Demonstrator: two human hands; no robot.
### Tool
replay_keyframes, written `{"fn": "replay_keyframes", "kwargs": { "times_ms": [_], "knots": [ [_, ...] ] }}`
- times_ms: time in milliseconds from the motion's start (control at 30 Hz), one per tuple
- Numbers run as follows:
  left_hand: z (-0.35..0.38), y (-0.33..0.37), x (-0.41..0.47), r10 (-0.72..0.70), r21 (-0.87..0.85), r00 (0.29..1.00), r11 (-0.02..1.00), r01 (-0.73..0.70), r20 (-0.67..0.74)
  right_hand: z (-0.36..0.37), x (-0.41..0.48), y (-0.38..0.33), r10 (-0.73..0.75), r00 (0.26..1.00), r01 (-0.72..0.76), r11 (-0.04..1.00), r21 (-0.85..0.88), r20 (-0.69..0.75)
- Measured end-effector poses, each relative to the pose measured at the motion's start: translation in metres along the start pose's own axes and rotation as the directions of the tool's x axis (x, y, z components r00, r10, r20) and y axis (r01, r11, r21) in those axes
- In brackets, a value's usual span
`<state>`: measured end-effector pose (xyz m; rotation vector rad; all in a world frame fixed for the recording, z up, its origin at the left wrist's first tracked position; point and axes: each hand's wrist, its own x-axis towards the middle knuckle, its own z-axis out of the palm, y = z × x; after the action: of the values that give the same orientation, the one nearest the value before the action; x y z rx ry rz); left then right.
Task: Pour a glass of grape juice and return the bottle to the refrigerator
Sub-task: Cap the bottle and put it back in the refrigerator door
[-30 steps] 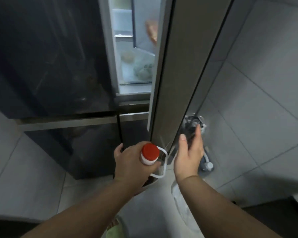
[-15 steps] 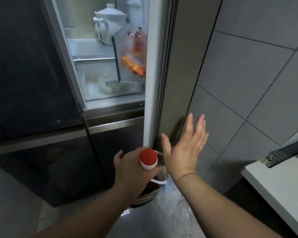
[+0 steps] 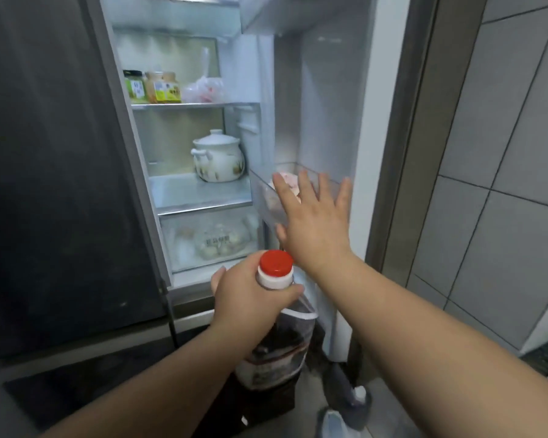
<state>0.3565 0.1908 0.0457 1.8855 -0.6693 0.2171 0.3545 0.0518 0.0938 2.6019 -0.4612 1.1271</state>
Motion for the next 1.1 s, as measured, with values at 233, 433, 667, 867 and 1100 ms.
{"fn": "replay_keyframes", "kwargs": {
  "times_ms": [233, 433, 667, 867, 1100],
  "knots": [
    [0.007, 0.017, 0.057, 0.083, 0.028, 0.997, 0.996, -0.083, 0.004, 0.011, -0.001, 0.058, -0.103, 0.988, 0.104, 0.995, 0.007, -0.114],
    [0.026, 0.031, 0.088, 0.101, -0.012, 0.995, 0.995, -0.1, 0.024, 0.02, -0.005, 0.096, -0.227, 0.965, 0.23, 0.973, 0.006, -0.128],
    [0.035, 0.034, 0.109, 0.158, -0.099, 0.985, 0.984, -0.151, 0.068, 0.0, -0.01, 0.077, -0.143, 0.956, 0.187, 0.97, 0.157, -0.255],
    [0.015, 0.021, 0.14, 0.099, -0.182, 0.992, 0.98, -0.082, 0.084, 0.005, 0.021, 0.022, 0.102, 0.964, -0.243, 0.721, 0.649, 0.247],
    [-0.033, -0.008, 0.181, 0.221, -0.098, 0.949, 0.974, -0.204, 0.223, 0.028, 0.082, -0.009, -0.169, 0.877, -0.166, 0.771, 0.615, 0.449]
  ]
}}
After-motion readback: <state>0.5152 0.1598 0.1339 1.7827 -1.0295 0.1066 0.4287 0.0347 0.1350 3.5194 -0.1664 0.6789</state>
